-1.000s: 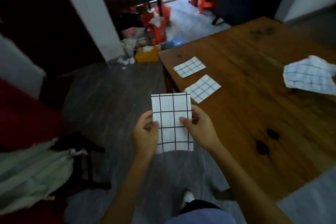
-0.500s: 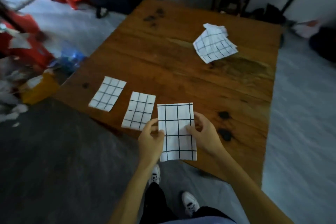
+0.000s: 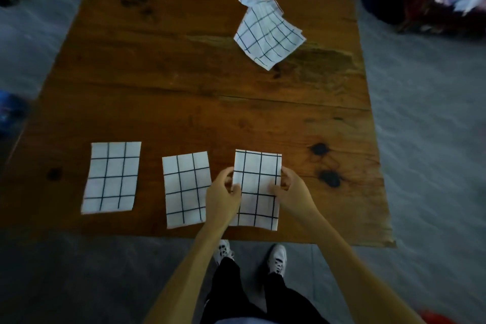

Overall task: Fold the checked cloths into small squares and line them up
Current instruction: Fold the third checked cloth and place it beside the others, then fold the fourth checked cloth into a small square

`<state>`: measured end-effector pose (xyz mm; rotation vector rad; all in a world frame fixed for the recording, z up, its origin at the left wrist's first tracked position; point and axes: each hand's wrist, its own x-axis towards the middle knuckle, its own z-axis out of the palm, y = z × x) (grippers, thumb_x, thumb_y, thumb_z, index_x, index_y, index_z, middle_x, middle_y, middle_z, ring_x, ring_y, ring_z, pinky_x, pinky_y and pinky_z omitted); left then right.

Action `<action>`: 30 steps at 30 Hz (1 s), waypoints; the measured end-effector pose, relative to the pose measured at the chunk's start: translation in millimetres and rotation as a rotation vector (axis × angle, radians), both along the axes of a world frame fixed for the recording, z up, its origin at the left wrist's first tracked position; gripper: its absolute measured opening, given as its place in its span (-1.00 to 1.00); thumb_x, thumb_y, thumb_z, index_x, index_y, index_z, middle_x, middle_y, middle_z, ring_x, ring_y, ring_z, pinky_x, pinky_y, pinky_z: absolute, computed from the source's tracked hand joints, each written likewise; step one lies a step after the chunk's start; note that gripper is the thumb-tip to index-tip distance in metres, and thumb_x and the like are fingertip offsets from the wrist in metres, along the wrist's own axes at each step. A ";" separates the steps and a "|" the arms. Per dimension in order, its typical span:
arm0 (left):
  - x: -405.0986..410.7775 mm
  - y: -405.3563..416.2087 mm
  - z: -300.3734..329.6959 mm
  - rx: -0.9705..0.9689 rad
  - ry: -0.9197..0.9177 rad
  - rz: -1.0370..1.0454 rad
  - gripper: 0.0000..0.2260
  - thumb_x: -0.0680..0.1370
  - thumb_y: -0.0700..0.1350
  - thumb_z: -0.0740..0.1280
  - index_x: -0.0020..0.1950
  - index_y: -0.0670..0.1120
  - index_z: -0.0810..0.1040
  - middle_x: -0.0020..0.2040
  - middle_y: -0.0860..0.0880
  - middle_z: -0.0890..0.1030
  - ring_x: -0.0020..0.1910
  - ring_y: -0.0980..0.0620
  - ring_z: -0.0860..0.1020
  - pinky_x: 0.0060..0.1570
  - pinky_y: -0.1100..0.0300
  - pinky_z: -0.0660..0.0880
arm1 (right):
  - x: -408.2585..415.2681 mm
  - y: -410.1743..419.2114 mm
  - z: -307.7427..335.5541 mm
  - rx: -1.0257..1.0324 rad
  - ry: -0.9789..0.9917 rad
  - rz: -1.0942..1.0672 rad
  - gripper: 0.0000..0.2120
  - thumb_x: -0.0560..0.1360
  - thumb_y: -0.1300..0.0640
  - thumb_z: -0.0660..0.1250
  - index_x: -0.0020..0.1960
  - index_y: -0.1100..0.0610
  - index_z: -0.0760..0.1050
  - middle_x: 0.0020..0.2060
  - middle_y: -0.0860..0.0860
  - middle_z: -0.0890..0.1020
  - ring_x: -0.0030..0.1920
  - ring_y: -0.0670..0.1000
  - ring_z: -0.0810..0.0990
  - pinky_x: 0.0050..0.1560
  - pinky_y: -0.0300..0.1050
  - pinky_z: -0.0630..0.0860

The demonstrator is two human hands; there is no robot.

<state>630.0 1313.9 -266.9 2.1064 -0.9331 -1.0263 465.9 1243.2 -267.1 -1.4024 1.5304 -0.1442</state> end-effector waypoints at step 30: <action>-246.4 -64.8 228.3 -0.360 -0.422 -0.304 -0.61 0.61 0.15 0.14 0.37 0.02 0.43 0.32 0.02 0.49 0.29 0.05 0.44 0.25 0.04 0.45 | -264.3 -75.3 224.9 -0.760 -0.008 0.320 -0.61 0.63 -0.05 0.18 0.39 0.09 0.42 0.29 0.04 0.54 0.26 0.02 0.51 0.18 -0.17 0.41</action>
